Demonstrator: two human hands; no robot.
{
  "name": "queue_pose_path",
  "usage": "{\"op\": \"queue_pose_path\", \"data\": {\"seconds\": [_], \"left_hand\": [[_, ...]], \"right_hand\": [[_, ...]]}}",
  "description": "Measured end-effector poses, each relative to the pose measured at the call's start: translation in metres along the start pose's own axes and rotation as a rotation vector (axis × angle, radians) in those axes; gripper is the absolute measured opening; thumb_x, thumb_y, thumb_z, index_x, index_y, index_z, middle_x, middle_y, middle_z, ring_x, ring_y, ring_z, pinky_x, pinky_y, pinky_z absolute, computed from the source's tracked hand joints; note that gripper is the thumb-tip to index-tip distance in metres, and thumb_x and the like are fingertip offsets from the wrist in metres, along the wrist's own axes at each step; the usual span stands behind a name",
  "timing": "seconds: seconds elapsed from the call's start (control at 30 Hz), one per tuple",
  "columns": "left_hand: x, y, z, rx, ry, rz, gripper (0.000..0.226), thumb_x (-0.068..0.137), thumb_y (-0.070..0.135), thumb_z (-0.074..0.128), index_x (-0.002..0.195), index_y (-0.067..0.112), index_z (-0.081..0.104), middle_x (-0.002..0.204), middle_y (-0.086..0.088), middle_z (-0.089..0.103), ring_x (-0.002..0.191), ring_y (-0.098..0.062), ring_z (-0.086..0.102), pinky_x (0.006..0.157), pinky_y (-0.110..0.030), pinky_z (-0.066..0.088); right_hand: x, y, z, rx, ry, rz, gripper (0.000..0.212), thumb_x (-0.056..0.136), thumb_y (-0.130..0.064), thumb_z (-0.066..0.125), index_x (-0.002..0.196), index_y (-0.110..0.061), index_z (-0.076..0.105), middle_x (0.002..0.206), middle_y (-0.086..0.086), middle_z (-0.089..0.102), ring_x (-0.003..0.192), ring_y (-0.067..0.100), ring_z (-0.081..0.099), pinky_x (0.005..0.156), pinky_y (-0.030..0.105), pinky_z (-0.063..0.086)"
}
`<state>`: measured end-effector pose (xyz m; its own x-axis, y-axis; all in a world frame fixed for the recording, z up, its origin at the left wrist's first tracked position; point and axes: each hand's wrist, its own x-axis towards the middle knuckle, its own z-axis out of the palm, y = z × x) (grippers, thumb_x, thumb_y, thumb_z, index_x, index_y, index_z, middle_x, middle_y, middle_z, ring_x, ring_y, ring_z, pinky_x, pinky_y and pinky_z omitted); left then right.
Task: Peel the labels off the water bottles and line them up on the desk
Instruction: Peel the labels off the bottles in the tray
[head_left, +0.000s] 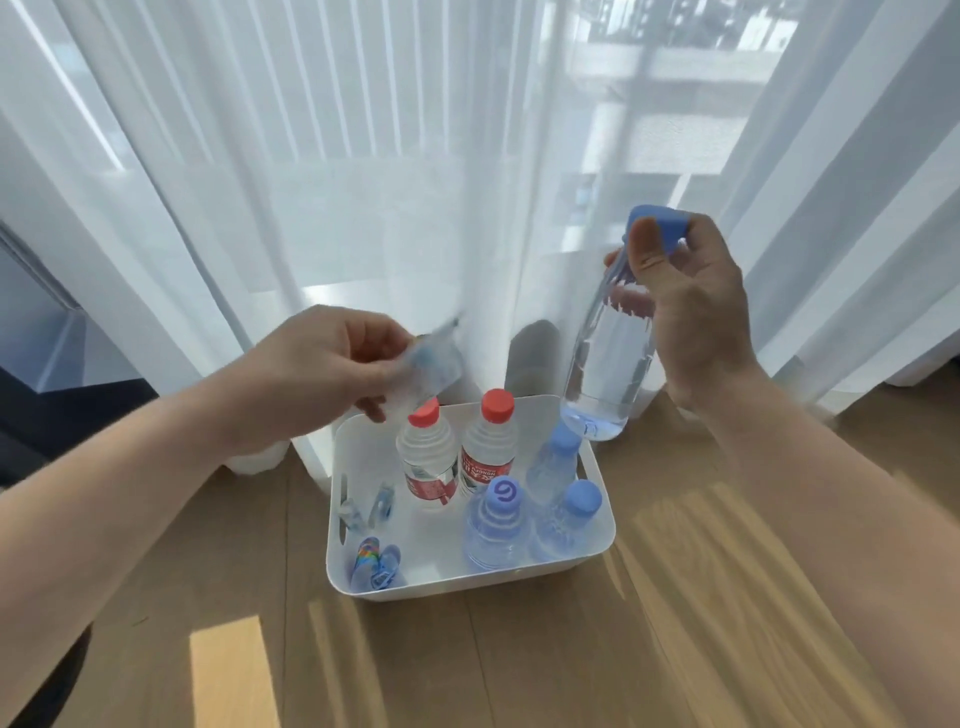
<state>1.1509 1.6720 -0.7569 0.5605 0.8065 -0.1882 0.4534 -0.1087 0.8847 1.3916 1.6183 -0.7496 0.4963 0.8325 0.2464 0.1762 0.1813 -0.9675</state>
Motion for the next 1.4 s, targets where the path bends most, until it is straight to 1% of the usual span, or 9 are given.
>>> {"op": "queue_pose_path", "data": {"seconds": [0.17, 0.47, 0.7, 0.87, 1.03, 1.1, 1.23, 1.33, 1.4], "left_hand": [[0.006, -0.072, 0.009, 0.605, 0.087, -0.124, 0.012, 0.081, 0.018, 0.067, 0.07, 0.023, 0.068, 0.067, 0.007, 0.067, 0.062, -0.006, 0.058, 0.058, -0.015, 0.04], [0.012, -0.138, 0.05, 0.954, 0.01, -0.176, 0.013, 0.085, 0.017, 0.049, 0.076, 0.017, 0.059, 0.071, 0.001, 0.058, 0.075, -0.019, 0.059, 0.065, -0.026, 0.045], [0.015, -0.15, 0.065, 1.309, -0.189, -0.204, 0.02, 0.087, 0.02, 0.049, 0.101, 0.018, 0.063, 0.105, -0.003, 0.068, 0.099, -0.025, 0.064, 0.071, -0.03, 0.045], [0.024, -0.135, 0.056, 1.124, -0.052, -0.179, 0.018, 0.081, 0.029, 0.051, 0.087, 0.019, 0.065, 0.092, 0.0, 0.07, 0.088, -0.024, 0.064, 0.065, -0.028, 0.042], [0.026, -0.119, 0.042, 0.768, 0.165, -0.245, 0.014, 0.075, 0.03, 0.058, 0.068, 0.023, 0.049, 0.076, -0.002, 0.064, 0.075, -0.025, 0.059, 0.059, -0.027, 0.04], [0.029, -0.119, 0.045, 0.647, 0.232, -0.168, 0.009, 0.078, 0.028, 0.061, 0.082, 0.022, 0.056, 0.088, 0.001, 0.066, 0.082, -0.022, 0.06, 0.067, -0.028, 0.045], [0.042, -0.101, 0.054, 0.284, 0.16, -0.094, 0.079, 0.068, 0.045, 0.076, 0.135, 0.022, 0.04, 0.117, 0.014, 0.047, 0.108, -0.009, 0.051, 0.091, -0.029, 0.046], [0.053, -0.093, 0.065, 0.321, 0.267, -0.063, 0.046, 0.076, 0.044, 0.07, 0.114, 0.019, 0.058, 0.101, 0.005, 0.064, 0.101, -0.02, 0.06, 0.084, -0.029, 0.045], [0.053, -0.088, 0.065, 0.418, 0.336, -0.03, 0.036, 0.081, 0.042, 0.065, 0.106, 0.017, 0.061, 0.097, -0.003, 0.069, 0.094, -0.026, 0.062, 0.079, -0.031, 0.045]], "right_hand": [[0.001, 0.022, 0.0, -0.132, 0.02, -0.043, 0.015, 0.084, -0.03, 0.065, 0.087, -0.03, 0.051, 0.086, -0.004, 0.061, 0.08, 0.011, 0.058, 0.079, 0.027, 0.049], [0.004, 0.063, 0.005, -0.214, 0.014, 0.038, 0.029, 0.079, -0.022, 0.07, 0.098, -0.018, 0.048, 0.084, -0.013, 0.058, 0.066, -0.011, 0.055, 0.072, 0.009, 0.045], [-0.002, 0.101, 0.008, -0.357, -0.105, 0.161, 0.03, 0.079, -0.02, 0.071, 0.098, -0.017, 0.047, 0.096, 0.002, 0.059, 0.088, 0.018, 0.055, 0.078, 0.026, 0.046], [-0.012, 0.132, 0.005, -0.594, -0.187, 0.321, 0.028, 0.083, -0.02, 0.065, 0.096, -0.014, 0.041, 0.092, 0.002, 0.053, 0.08, 0.02, 0.049, 0.058, 0.023, 0.037], [-0.011, 0.147, 0.008, -0.684, -0.258, 0.461, 0.027, 0.083, -0.02, 0.062, 0.103, -0.012, 0.045, 0.098, 0.005, 0.053, 0.085, 0.022, 0.05, 0.07, 0.03, 0.037], [-0.009, 0.151, 0.009, -0.712, -0.26, 0.466, 0.028, 0.082, -0.017, 0.06, 0.106, -0.011, 0.049, 0.099, 0.003, 0.053, 0.088, 0.021, 0.05, 0.073, 0.03, 0.037], [-0.005, 0.149, 0.014, -0.692, -0.289, 0.509, 0.035, 0.079, -0.014, 0.058, 0.113, -0.011, 0.054, 0.102, 0.004, 0.057, 0.091, 0.022, 0.053, 0.077, 0.032, 0.043], [-0.01, 0.138, 0.014, -0.747, -0.341, 0.505, 0.036, 0.08, -0.021, 0.058, 0.113, -0.008, 0.051, 0.104, 0.008, 0.057, 0.096, 0.029, 0.053, 0.08, 0.035, 0.042], [-0.012, 0.124, 0.014, -0.763, -0.325, 0.436, 0.051, 0.085, -0.026, 0.056, 0.131, -0.007, 0.042, 0.131, 0.009, 0.052, 0.12, 0.027, 0.049, 0.095, 0.035, 0.039]]}}
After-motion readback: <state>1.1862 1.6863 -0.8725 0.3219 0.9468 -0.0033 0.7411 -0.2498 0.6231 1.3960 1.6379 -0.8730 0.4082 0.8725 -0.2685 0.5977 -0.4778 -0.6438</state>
